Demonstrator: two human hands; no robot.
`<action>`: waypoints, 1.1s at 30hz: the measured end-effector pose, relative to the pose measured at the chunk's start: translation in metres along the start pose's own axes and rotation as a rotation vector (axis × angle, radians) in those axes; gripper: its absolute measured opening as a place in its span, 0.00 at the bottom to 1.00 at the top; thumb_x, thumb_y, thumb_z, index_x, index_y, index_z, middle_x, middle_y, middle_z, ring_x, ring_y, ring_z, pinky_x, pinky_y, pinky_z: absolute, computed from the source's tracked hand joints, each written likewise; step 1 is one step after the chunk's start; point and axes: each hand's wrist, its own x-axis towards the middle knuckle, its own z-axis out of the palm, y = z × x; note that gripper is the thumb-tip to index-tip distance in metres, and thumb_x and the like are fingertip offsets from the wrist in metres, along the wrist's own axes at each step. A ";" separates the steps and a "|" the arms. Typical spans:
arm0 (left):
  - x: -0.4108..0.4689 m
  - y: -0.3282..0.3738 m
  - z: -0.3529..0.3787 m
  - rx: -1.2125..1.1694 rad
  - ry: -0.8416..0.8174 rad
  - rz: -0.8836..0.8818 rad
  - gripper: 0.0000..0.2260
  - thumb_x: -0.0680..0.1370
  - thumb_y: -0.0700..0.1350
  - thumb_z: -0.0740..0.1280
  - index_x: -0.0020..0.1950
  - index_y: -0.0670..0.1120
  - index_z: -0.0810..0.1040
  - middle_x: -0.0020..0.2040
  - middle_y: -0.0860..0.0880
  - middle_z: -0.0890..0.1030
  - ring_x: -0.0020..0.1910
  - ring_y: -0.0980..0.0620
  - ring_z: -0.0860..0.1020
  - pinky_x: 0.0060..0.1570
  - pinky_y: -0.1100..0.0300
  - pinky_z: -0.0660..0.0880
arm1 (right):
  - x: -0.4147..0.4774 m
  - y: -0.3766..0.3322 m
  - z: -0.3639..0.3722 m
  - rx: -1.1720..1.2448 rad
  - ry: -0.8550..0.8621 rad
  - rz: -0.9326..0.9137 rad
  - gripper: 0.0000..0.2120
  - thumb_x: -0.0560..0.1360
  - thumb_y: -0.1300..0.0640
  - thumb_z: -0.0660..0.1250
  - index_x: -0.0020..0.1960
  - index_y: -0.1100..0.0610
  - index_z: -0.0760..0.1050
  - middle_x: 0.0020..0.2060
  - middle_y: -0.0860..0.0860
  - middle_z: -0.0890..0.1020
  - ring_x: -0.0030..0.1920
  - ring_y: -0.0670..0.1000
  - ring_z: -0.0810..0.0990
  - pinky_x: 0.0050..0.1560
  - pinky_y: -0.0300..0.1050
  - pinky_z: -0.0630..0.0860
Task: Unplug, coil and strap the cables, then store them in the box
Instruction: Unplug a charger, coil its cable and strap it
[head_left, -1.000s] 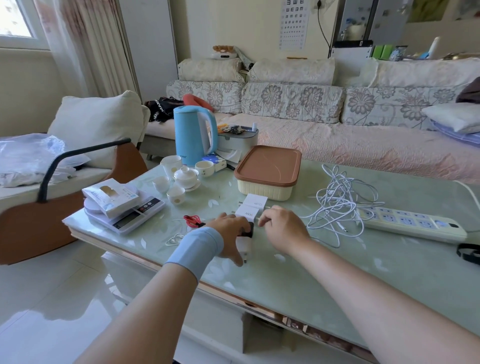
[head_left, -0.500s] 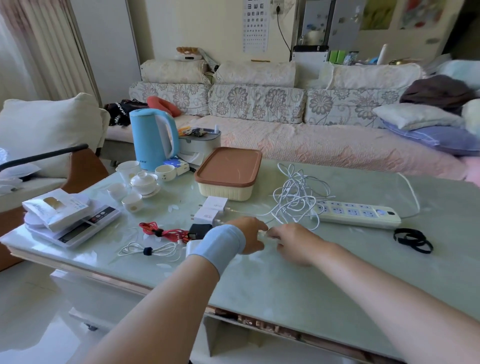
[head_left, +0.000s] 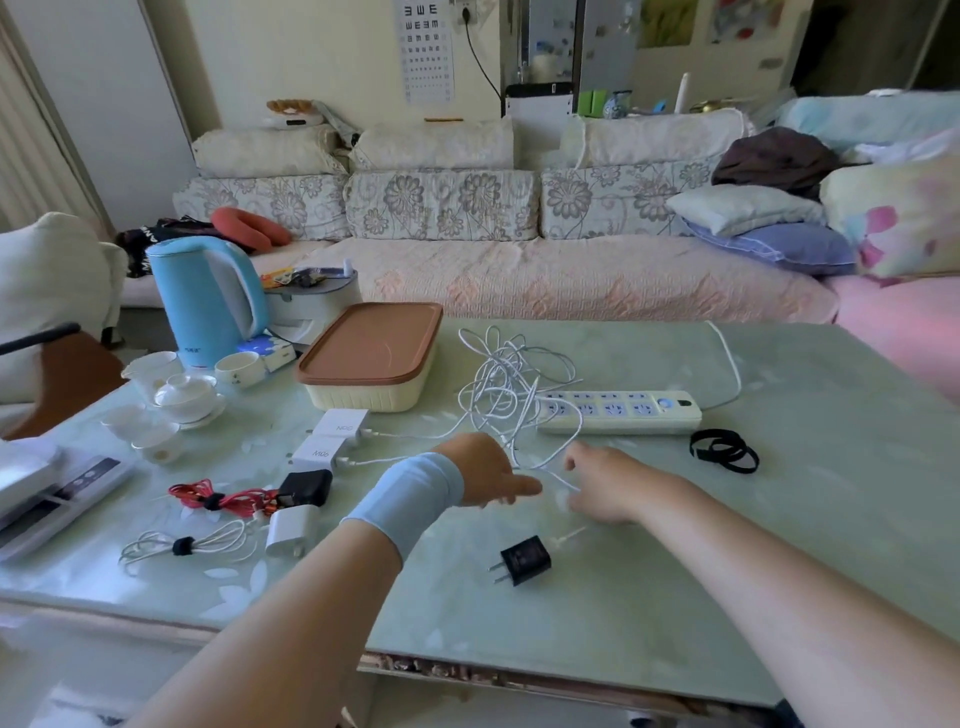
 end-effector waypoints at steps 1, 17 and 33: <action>0.004 0.000 -0.003 -0.001 0.090 -0.030 0.20 0.78 0.61 0.62 0.47 0.47 0.84 0.41 0.50 0.83 0.41 0.51 0.80 0.50 0.58 0.77 | 0.001 0.002 0.000 0.007 0.003 -0.001 0.18 0.77 0.52 0.65 0.65 0.53 0.69 0.61 0.53 0.76 0.58 0.55 0.76 0.51 0.44 0.72; 0.054 0.016 0.011 -0.090 0.584 0.226 0.05 0.73 0.47 0.74 0.48 0.49 0.84 0.51 0.50 0.77 0.50 0.51 0.75 0.56 0.55 0.74 | -0.012 0.037 -0.015 -0.283 0.126 0.098 0.14 0.74 0.62 0.62 0.58 0.54 0.75 0.59 0.54 0.77 0.57 0.57 0.77 0.53 0.48 0.75; 0.062 0.037 0.005 -0.396 0.933 0.433 0.20 0.67 0.39 0.70 0.58 0.52 0.79 0.50 0.50 0.71 0.48 0.52 0.71 0.56 0.60 0.68 | -0.012 0.025 -0.033 1.075 0.488 -0.312 0.16 0.83 0.51 0.60 0.42 0.50 0.82 0.23 0.44 0.62 0.22 0.42 0.59 0.25 0.33 0.58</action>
